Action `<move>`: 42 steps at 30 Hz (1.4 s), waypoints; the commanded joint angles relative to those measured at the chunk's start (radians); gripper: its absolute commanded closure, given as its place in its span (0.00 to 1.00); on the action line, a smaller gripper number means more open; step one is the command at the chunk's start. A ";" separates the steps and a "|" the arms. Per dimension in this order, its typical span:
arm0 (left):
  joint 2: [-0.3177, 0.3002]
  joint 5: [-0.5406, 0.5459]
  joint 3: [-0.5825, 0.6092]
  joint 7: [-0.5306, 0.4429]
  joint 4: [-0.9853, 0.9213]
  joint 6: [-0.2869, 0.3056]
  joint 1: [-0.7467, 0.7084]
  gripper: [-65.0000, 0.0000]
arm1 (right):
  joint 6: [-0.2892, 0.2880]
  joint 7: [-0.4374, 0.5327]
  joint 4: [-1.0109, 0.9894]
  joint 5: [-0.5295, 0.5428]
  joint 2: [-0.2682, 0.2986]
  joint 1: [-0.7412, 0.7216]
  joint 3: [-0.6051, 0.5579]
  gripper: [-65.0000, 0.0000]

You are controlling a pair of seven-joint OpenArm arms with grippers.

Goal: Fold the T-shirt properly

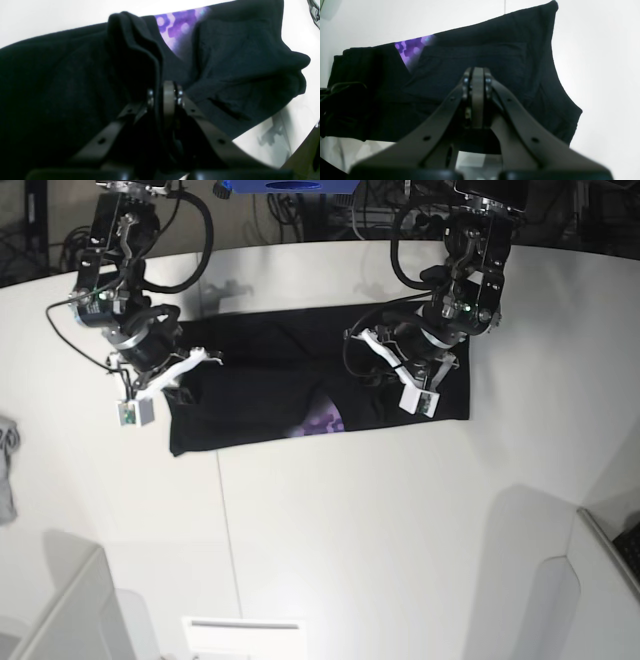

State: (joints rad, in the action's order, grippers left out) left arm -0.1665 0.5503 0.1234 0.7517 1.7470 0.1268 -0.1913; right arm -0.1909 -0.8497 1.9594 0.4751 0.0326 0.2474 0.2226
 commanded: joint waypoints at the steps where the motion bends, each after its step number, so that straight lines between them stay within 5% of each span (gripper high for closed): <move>1: 0.000 0.012 -0.003 -0.021 0.015 0.003 0.009 0.98 | 0.000 0.023 0.016 0.014 0.005 -0.009 0.004 1.00; 42: 0.005 0.012 -0.006 -0.025 -0.026 0.003 0.014 0.98 | 0.000 0.020 0.016 0.015 0.005 -0.007 0.004 1.00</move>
State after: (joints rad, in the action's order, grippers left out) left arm -0.1608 0.5507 0.1196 0.7475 1.7004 0.1268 -0.1860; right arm -0.1909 -0.8501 1.9594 0.4751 0.0326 0.2478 0.2226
